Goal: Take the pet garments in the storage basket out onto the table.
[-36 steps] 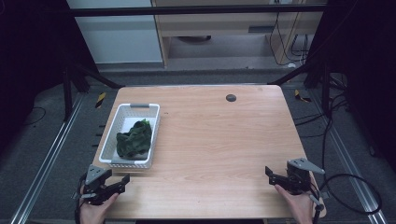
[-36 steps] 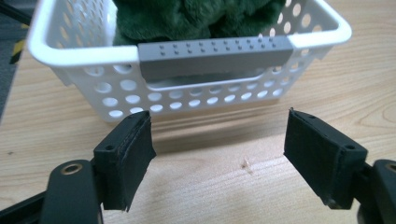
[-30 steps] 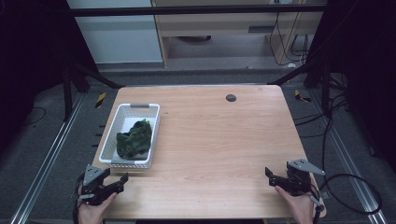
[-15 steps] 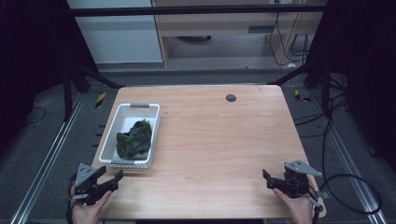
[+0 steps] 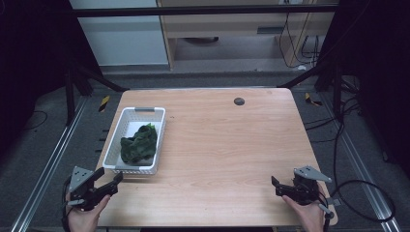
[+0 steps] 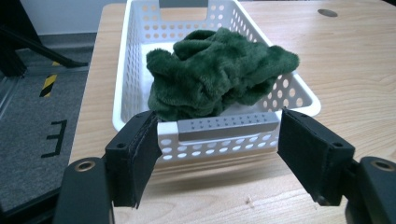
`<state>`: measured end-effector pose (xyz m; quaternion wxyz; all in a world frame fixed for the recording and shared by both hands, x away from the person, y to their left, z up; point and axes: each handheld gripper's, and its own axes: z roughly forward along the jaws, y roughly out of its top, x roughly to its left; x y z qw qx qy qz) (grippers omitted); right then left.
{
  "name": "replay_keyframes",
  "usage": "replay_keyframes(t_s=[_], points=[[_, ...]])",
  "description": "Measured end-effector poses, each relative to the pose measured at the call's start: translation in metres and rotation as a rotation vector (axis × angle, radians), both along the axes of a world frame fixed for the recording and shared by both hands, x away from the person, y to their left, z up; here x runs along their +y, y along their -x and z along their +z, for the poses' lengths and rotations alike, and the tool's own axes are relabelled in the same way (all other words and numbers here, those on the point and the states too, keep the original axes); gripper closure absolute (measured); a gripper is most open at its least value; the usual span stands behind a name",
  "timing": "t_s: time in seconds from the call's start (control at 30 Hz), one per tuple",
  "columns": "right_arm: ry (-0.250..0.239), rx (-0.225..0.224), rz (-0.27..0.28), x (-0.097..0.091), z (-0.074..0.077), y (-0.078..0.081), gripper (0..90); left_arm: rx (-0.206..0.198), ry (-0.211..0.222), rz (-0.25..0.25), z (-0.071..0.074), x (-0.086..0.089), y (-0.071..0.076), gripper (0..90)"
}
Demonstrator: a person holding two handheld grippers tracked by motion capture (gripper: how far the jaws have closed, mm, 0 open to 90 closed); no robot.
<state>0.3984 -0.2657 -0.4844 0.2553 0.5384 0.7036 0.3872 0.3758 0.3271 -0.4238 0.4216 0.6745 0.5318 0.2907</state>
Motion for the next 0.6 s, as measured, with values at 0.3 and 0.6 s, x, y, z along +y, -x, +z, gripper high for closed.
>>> replay_keyframes(t_s=[0.3, 0.6], points=[[0.013, 0.001, 0.008, -0.001, -0.002, -0.001, 10.3, -0.031, 0.008, -0.022, 0.017, 0.001, -0.004, 26.5], [0.012, -0.008, 0.005, -0.002, 0.000, -0.001, 10.3, -0.044, 0.009, -0.059, 0.034, -0.001, -0.014, 25.7]])
